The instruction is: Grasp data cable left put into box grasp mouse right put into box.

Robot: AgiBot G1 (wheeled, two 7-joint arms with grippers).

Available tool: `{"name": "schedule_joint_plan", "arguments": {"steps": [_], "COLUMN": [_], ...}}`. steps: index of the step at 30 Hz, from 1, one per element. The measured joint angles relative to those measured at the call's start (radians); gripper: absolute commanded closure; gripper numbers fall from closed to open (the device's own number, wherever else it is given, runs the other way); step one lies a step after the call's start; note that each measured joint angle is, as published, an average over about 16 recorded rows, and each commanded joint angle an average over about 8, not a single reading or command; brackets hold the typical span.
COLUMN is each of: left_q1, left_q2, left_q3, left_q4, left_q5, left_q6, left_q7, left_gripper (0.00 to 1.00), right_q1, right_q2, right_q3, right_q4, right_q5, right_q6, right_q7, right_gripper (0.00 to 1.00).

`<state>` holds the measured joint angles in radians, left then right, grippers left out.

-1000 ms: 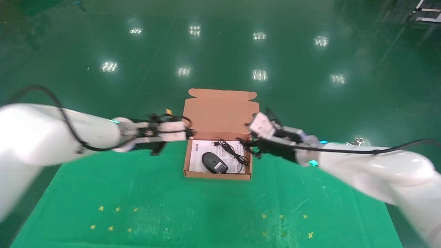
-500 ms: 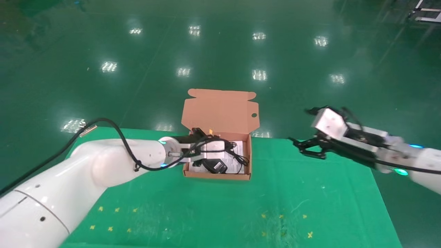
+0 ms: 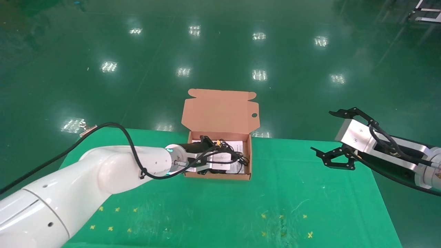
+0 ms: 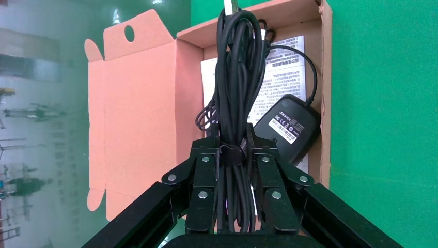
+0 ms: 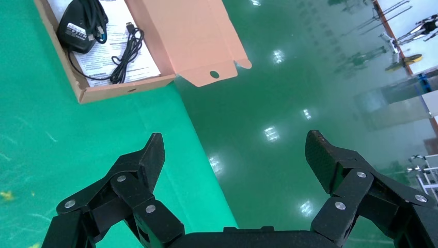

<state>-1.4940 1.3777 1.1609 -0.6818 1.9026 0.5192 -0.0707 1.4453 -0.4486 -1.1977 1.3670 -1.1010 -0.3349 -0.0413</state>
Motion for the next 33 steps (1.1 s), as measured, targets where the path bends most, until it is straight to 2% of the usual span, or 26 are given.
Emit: {"name": "schedule_joint_plan", "arguments": {"steps": [11,19,26,33], "left_q1": [-0.011,-0.073,-0.133,-0.130], "left_q2": [-0.015,-0.027,-0.026,-0.054], "left_q3": [-0.009,-0.025,-0.038,-0.071], "left_q4": [-0.018,-0.036,-0.037,-0.053], "left_q5": [0.009,0.011,0.004,-0.048], "left_q6": [-0.019,-0.103,-0.175,-0.150], "left_q7": [-0.008,-0.023,-0.035,-0.044], "left_gripper": [0.00,0.00,0.00,0.00], "right_q1": [0.007,0.082,0.176,0.202], "right_q2": [-0.015,-0.054,-0.095,-0.116], "right_q3": [0.010,0.059,0.102,0.136], "right_q4": [-0.021,-0.071,-0.137,-0.176], "right_q5": [0.006,-0.012,-0.053,-0.067], "right_q6": [-0.004,-0.004,-0.033,-0.109], "right_q7": [-0.008,-0.070,-0.149,-0.174], "right_gripper": [0.00,0.00,0.00,0.00]}}
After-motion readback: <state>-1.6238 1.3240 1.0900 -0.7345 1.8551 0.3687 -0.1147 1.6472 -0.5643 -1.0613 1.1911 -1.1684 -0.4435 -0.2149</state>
